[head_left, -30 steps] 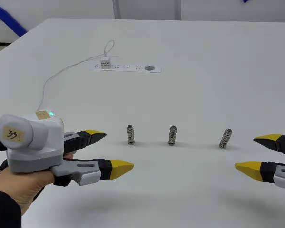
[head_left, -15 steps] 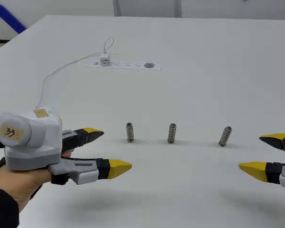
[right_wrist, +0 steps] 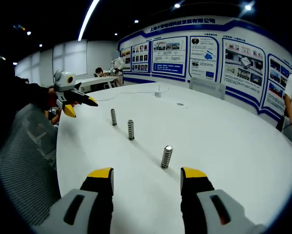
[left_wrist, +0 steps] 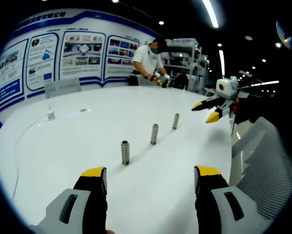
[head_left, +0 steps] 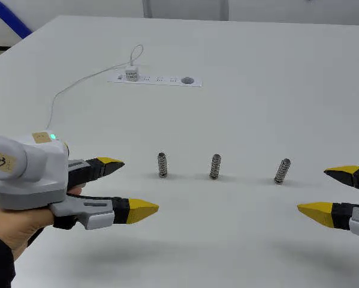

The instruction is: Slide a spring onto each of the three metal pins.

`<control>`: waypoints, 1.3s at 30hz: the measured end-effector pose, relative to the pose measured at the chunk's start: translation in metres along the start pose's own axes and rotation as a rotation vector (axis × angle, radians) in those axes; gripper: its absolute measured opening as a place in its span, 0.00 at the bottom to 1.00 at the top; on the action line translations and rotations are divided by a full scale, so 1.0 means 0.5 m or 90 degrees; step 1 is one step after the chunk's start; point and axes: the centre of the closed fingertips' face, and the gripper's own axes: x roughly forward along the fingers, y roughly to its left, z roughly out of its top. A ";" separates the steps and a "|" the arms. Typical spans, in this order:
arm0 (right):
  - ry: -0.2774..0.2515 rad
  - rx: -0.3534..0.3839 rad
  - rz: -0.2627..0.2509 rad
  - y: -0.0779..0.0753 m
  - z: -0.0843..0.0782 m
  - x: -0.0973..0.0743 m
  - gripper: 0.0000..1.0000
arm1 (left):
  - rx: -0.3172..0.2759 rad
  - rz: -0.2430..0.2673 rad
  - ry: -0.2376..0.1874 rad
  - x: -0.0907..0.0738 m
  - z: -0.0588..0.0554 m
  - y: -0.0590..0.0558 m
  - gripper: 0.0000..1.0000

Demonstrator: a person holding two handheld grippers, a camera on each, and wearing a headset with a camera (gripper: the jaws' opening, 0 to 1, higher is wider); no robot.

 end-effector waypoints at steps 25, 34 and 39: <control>0.006 -0.013 -0.002 0.003 0.003 0.000 0.58 | -0.014 -0.006 -0.007 0.007 -0.008 -0.014 0.75; 0.003 -0.006 -0.007 0.004 0.001 -0.003 0.58 | -0.015 -0.008 -0.003 0.009 -0.011 -0.017 0.75; 0.006 -0.005 -0.006 0.007 -0.005 -0.001 0.58 | -0.016 -0.008 -0.001 0.009 -0.013 -0.017 0.75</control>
